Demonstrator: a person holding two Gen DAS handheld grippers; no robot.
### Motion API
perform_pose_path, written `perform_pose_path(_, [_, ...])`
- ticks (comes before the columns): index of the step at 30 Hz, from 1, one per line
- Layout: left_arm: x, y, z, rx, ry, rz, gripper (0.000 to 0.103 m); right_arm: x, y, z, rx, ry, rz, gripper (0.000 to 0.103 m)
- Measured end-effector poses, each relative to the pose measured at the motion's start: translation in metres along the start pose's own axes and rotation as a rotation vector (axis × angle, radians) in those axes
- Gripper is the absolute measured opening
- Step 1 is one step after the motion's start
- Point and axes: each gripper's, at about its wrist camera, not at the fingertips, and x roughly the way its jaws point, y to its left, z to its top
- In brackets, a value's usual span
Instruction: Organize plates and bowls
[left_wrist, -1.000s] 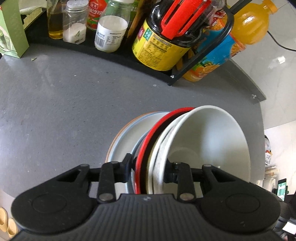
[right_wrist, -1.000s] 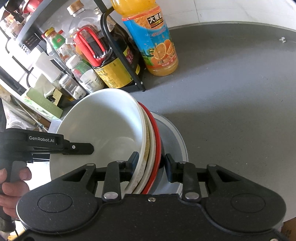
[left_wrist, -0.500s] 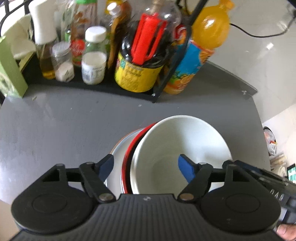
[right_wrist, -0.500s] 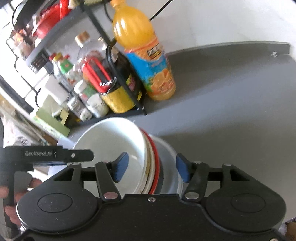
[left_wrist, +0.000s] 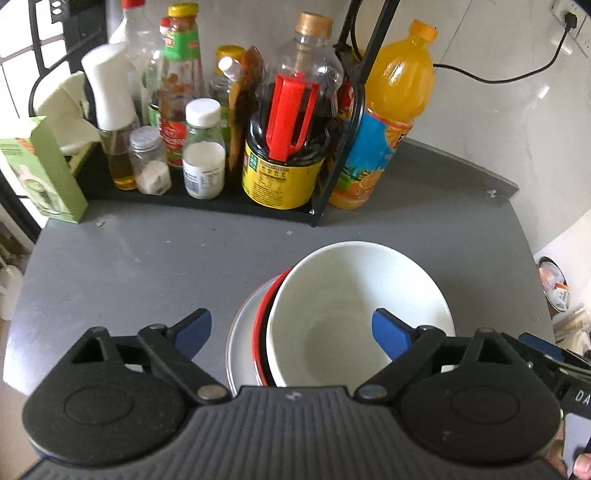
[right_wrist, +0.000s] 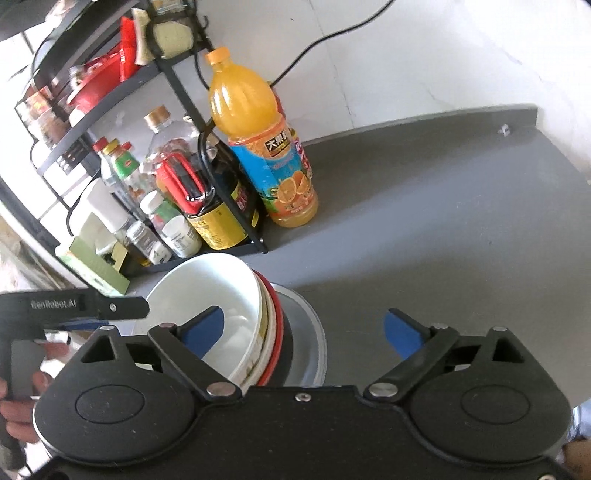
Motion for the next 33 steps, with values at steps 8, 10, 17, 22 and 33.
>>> perform_pose_path(8, [-0.027, -0.03, -0.027, -0.021, -0.046, 0.059, 0.096, -0.044, -0.029, 0.002, -0.023, -0.046, 0.046, 0.103])
perform_pose_path(10, [-0.034, -0.041, -0.035, -0.022, -0.059, 0.068, 0.097, -0.056, -0.038, 0.003, -0.027, -0.057, 0.043, 0.103])
perform_pose_path(17, [-0.059, -0.074, -0.06, -0.032, -0.101, 0.089, 0.102, -0.087, -0.068, -0.005, -0.048, -0.074, 0.047, 0.103])
perform_pose_path(22, [-0.075, -0.091, -0.076, -0.057, -0.137, 0.089, 0.102, -0.104, -0.082, -0.01, -0.055, -0.092, 0.068, 0.103])
perform_pose_path(33, [-0.105, -0.123, -0.102, -0.074, -0.192, 0.066, 0.102, -0.137, -0.099, -0.016, -0.096, -0.119, 0.092, 0.103])
